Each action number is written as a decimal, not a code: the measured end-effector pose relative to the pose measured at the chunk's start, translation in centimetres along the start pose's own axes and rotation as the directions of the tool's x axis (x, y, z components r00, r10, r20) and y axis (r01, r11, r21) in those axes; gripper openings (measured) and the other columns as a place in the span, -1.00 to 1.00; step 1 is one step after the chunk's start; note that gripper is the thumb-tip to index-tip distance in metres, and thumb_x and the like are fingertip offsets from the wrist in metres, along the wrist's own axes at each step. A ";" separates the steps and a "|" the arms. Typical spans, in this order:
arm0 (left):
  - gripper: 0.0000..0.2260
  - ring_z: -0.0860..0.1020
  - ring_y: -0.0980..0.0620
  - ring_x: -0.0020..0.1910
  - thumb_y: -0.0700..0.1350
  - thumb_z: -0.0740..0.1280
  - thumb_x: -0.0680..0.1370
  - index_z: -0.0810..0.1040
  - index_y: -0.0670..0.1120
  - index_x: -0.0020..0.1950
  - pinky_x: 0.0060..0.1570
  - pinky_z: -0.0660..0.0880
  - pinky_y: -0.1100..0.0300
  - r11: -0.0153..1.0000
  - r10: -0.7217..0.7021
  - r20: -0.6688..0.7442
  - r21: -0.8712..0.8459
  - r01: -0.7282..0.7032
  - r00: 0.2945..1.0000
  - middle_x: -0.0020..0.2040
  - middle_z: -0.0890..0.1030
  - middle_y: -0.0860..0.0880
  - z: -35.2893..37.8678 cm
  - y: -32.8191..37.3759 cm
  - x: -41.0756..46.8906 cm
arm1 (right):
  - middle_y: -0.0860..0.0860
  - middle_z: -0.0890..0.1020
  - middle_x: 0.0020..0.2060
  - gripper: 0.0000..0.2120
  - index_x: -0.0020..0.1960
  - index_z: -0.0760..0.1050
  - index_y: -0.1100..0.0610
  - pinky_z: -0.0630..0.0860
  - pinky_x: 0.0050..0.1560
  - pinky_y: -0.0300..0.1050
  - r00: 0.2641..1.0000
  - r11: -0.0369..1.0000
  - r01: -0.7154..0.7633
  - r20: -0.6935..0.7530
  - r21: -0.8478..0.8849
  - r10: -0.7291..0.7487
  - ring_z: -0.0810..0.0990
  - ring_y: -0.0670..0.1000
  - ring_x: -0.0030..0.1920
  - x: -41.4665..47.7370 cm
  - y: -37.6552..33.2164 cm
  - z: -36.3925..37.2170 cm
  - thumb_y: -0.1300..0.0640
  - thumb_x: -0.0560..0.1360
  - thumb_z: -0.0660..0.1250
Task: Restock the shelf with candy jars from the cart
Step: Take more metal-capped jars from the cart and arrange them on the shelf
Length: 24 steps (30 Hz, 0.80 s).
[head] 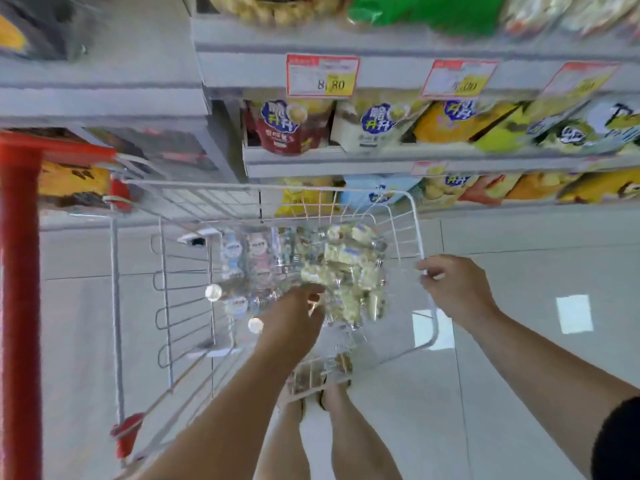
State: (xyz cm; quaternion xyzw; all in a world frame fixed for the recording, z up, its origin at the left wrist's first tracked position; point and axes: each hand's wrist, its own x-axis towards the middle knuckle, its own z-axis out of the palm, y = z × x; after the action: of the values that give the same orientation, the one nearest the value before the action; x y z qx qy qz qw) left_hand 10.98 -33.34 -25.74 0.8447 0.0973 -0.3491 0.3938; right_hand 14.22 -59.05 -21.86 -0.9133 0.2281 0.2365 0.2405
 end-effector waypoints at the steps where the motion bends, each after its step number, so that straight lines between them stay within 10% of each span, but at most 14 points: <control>1: -0.70 0.57 0.06 0.10 -0.10 0.32 0.60 0.52 0.06 0.33 0.16 0.51 0.11 1.000 -0.002 -0.003 0.015 0.002 1.000 0.19 0.60 0.06 0.0 -0.5 0.6 | -0.04 0.70 -0.06 -0.80 0.01 0.69 0.00 0.43 -0.01 -0.22 1.000 1.000 0.023 0.008 0.004 -0.023 0.64 0.00 -0.02 -0.2 -0.4 0.4 0.23 0.46 0.41; 11: -0.13 0.06 -0.24 0.56 -0.05 0.40 0.55 -0.19 0.21 0.58 0.27 0.47 -0.10 0.849 0.091 0.032 0.520 -0.094 0.995 0.58 -0.12 -0.06 -2.3 -5.6 4.6 | -0.14 0.61 -0.23 -0.76 -0.20 0.58 -0.08 0.38 -0.26 -0.45 0.958 0.962 0.227 0.140 0.154 -0.249 0.53 -0.22 -0.35 -2.1 -7.4 5.7 0.27 0.44 0.41; 24: -0.15 0.32 -0.28 0.35 0.26 0.47 0.32 0.10 0.05 0.44 0.29 0.37 -0.21 0.766 0.051 -0.177 0.639 0.076 0.983 0.45 0.11 -0.10 -1.5 -6.2 8.9 | -0.13 0.60 -0.22 -0.80 -0.22 0.52 -0.02 0.41 -0.30 -0.43 0.930 0.935 0.283 0.176 0.216 -0.322 0.54 -0.16 -0.35 -2.7 -11.9 7.7 0.27 0.45 0.40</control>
State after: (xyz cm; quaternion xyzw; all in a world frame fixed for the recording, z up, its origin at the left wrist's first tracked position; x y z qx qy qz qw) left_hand 15.57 -29.04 -34.74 0.9562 0.0136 -0.2843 0.0680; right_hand 15.95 -44.70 -22.44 -0.8811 0.0787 0.2686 0.3812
